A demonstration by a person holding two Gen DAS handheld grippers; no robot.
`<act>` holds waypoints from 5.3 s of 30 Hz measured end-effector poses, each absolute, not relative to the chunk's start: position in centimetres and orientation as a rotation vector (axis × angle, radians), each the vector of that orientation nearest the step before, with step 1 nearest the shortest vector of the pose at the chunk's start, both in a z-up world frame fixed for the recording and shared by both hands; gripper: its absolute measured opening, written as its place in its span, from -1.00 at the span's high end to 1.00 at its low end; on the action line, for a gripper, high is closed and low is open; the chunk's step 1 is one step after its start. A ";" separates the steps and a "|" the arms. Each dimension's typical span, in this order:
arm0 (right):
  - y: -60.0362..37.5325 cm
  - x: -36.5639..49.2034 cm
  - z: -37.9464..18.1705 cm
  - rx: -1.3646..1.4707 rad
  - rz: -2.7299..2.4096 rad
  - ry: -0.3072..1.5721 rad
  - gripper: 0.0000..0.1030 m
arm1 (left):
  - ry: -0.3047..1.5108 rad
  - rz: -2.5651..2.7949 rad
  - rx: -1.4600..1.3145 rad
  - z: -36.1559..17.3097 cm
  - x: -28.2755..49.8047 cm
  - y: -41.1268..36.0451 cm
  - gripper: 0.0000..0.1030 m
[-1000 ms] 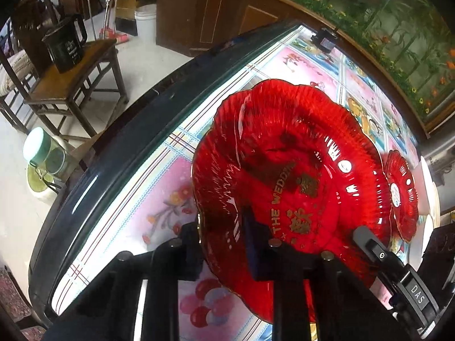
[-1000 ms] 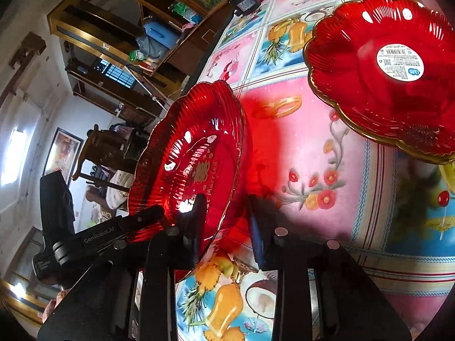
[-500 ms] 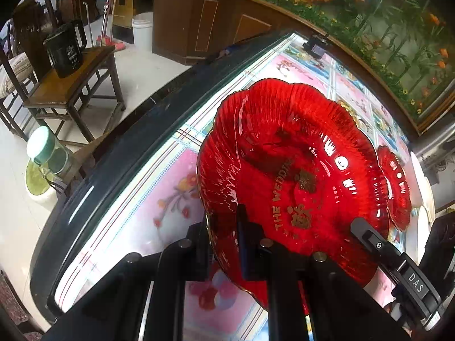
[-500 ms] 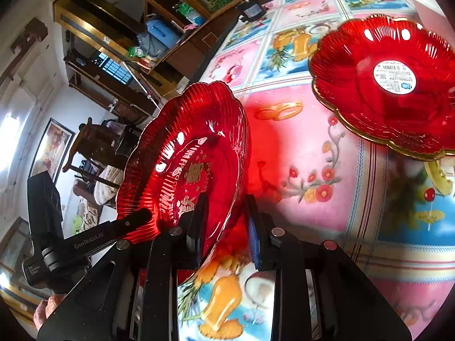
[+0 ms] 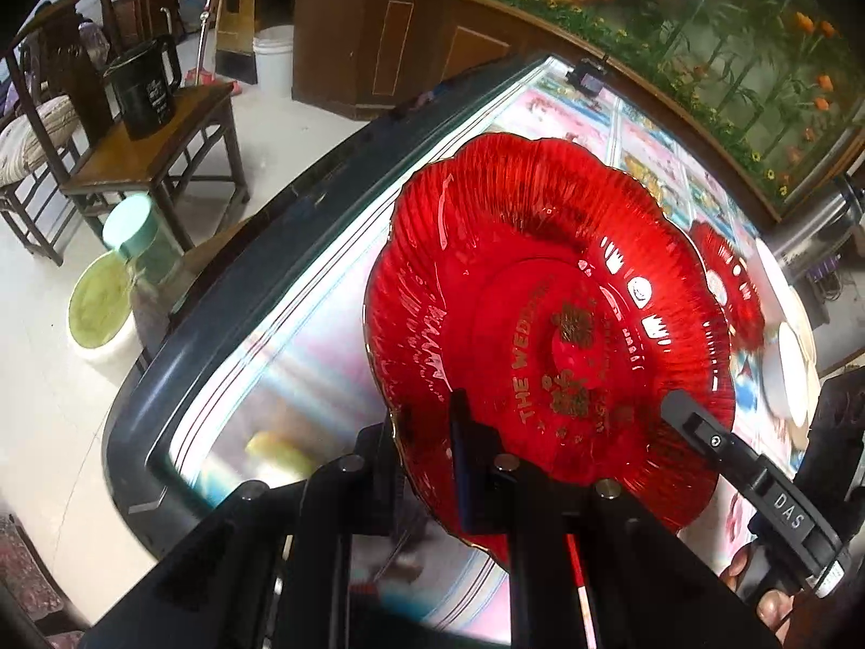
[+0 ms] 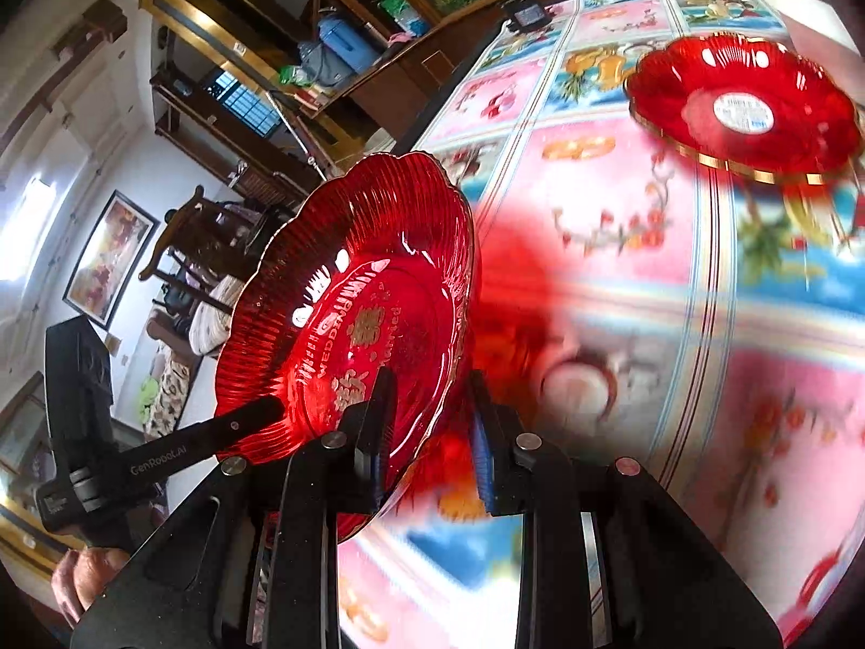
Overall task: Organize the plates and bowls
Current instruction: 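Lift the large red plate with the left tool and set it down by the table edge, then move the open left tool to the small red plate, then grasp the small red plate rim with the left tool and lift, then lower the small red plate onto the large red plate and open the left tool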
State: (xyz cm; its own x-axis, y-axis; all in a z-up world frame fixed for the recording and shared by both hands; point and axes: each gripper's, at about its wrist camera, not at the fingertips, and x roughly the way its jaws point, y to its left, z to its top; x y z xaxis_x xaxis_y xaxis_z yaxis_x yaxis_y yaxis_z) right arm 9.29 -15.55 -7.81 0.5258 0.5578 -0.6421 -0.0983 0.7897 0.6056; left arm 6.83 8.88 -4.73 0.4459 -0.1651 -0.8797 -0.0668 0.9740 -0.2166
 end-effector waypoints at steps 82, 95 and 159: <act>-37.0 12.2 -10.6 1.122 -0.007 0.758 -0.12 | 1.220 -0.305 -0.292 -6.5 22.5 -15.4 0.13; -37.7 12.7 -12.1 1.131 0.016 0.787 0.73 | 1.238 -0.276 -0.225 -7.6 22.8 -15.7 0.75; -11.2 7.6 -7.0 0.630 0.398 1.074 0.62 | 1.139 -0.140 -0.341 -4.3 4.3 11.0 0.66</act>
